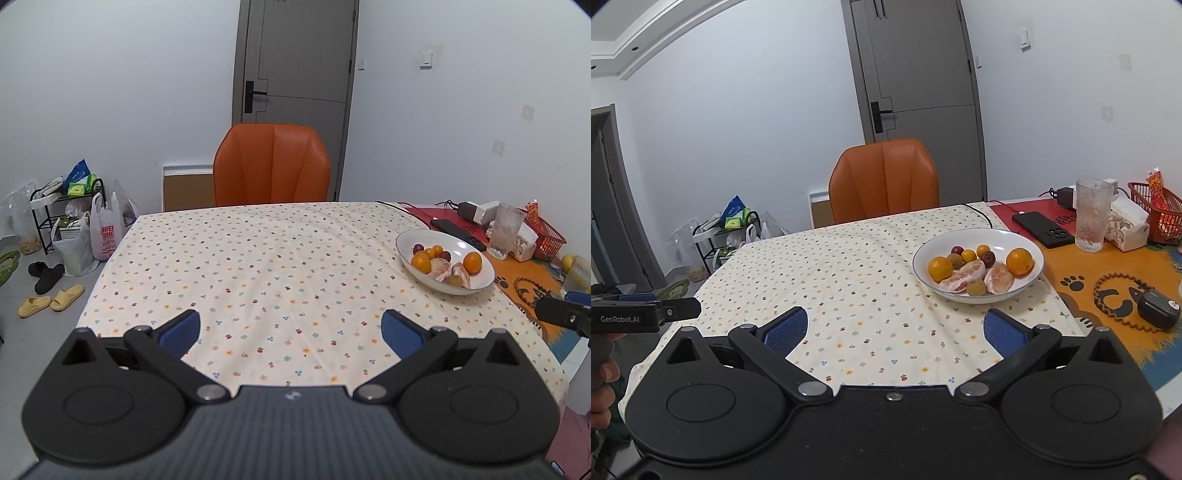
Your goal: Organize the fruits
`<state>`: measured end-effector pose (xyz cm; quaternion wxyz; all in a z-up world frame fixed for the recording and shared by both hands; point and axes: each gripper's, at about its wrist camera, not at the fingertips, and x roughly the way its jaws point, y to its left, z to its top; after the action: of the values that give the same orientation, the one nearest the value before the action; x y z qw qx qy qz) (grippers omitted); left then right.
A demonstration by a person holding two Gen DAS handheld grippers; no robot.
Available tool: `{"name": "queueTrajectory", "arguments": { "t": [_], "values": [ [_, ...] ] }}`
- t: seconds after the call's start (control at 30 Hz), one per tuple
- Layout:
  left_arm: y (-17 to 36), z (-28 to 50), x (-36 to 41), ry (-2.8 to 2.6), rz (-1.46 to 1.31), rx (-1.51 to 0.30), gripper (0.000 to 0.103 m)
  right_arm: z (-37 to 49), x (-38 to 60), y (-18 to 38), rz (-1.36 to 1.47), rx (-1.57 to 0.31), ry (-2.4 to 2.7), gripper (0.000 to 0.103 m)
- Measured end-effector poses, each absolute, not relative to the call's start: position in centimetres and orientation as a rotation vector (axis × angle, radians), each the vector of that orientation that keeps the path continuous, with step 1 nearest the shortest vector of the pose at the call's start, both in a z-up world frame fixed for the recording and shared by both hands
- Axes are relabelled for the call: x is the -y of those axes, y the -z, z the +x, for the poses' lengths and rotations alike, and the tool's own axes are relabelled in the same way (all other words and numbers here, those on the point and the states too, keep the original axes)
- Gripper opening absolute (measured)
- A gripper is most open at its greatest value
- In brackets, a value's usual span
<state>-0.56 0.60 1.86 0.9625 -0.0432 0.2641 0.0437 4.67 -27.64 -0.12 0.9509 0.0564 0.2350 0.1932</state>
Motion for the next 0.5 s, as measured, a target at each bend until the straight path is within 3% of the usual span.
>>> {"name": "queueTrajectory", "arguments": {
  "t": [0.5],
  "values": [
    [-1.75, -0.57, -0.15, -0.086, -0.082, -0.537, 0.103, 4.67, 27.6, 0.28, 0.111, -0.484, -0.396, 0.103]
  ]
}}
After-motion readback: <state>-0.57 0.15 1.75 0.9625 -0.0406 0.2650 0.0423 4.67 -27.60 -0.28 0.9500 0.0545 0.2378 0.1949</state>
